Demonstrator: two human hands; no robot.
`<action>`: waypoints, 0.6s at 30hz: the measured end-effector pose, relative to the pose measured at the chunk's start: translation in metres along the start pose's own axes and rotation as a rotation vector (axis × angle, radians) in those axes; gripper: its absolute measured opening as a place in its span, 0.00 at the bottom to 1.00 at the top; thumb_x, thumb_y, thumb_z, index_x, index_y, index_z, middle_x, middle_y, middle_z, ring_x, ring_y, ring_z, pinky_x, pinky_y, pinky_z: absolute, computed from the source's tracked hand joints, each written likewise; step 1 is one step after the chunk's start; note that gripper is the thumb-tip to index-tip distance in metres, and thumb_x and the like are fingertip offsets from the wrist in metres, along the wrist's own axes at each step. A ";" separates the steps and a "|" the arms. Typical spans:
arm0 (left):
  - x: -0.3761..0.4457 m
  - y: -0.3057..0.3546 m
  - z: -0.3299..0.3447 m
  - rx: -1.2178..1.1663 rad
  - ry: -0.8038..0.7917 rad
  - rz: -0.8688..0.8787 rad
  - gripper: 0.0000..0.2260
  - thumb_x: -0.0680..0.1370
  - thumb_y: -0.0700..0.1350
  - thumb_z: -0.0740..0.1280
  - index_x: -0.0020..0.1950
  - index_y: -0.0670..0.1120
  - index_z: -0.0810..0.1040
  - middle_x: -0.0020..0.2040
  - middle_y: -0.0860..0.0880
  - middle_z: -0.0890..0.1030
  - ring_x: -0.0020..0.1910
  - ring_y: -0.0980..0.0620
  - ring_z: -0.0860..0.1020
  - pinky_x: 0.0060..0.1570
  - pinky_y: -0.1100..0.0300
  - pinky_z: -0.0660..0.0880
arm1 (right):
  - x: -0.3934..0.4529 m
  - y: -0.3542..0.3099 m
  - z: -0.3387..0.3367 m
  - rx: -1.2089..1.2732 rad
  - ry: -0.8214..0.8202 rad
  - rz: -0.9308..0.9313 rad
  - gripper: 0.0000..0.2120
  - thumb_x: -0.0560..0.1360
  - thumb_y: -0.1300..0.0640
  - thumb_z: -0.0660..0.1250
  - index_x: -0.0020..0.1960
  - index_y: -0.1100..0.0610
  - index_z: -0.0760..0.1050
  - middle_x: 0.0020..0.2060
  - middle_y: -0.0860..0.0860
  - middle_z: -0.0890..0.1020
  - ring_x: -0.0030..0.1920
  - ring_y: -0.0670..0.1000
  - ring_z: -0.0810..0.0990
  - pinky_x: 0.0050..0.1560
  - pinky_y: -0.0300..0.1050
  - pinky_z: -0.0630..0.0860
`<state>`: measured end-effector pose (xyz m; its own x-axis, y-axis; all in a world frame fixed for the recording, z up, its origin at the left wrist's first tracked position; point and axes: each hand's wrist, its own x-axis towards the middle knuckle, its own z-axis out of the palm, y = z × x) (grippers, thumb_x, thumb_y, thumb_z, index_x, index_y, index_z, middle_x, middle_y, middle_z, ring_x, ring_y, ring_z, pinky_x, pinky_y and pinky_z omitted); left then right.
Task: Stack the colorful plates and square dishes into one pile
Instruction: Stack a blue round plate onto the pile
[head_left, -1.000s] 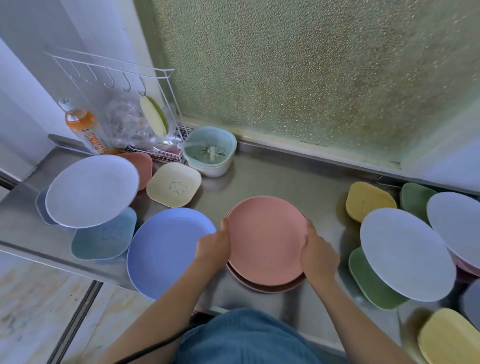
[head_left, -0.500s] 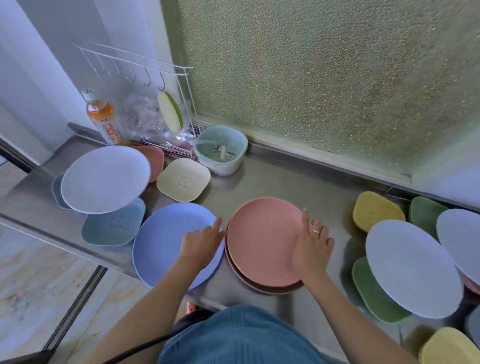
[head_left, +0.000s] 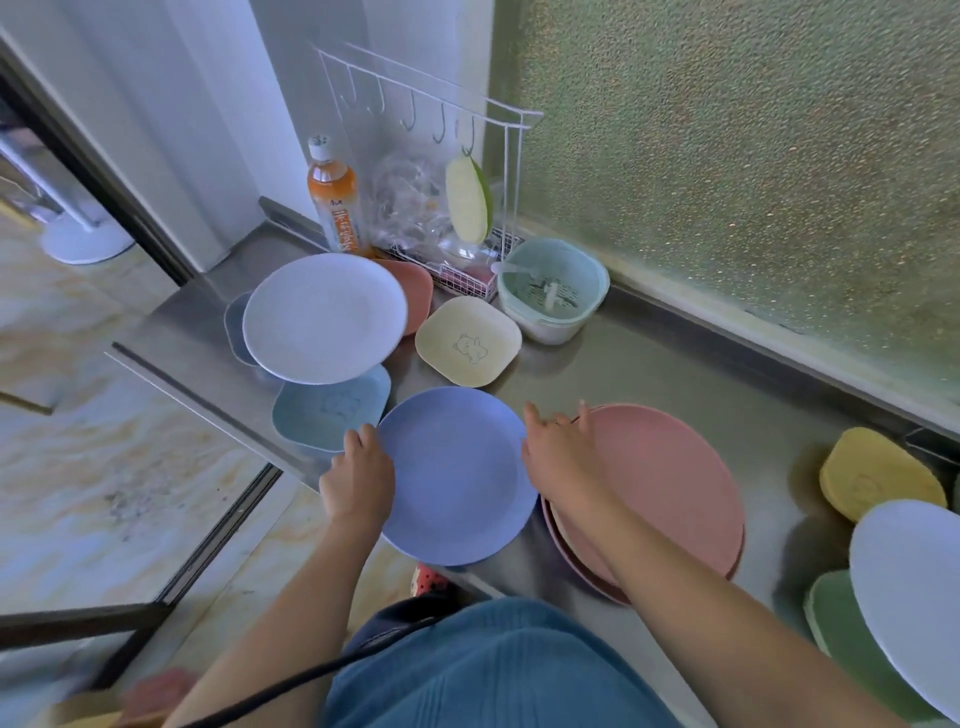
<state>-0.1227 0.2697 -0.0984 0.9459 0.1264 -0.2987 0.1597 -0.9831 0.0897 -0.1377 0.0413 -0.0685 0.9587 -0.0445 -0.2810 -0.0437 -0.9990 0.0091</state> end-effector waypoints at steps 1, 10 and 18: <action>0.002 -0.004 0.000 -0.002 -0.010 -0.013 0.09 0.76 0.39 0.59 0.55 0.41 0.65 0.50 0.45 0.73 0.43 0.41 0.81 0.30 0.55 0.67 | 0.001 -0.003 0.000 -0.027 -0.030 0.011 0.26 0.76 0.58 0.59 0.72 0.58 0.57 0.48 0.53 0.82 0.56 0.56 0.76 0.72 0.61 0.47; 0.023 -0.011 -0.006 -0.028 -0.017 0.010 0.14 0.77 0.37 0.56 0.62 0.39 0.67 0.50 0.43 0.77 0.34 0.43 0.74 0.27 0.59 0.64 | 0.008 -0.012 0.012 0.184 0.008 0.116 0.22 0.70 0.66 0.54 0.61 0.54 0.68 0.34 0.50 0.78 0.43 0.57 0.77 0.68 0.53 0.57; 0.016 -0.004 -0.009 -0.459 0.093 -0.149 0.08 0.77 0.46 0.56 0.45 0.41 0.66 0.31 0.45 0.73 0.28 0.44 0.71 0.29 0.57 0.66 | 0.018 -0.001 0.010 0.443 0.135 0.149 0.20 0.76 0.62 0.52 0.65 0.50 0.70 0.44 0.53 0.82 0.48 0.57 0.77 0.51 0.47 0.64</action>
<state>-0.1053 0.2771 -0.0947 0.9213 0.2932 -0.2556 0.3833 -0.7961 0.4683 -0.1234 0.0412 -0.0830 0.9595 -0.2165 -0.1802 -0.2707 -0.8855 -0.3777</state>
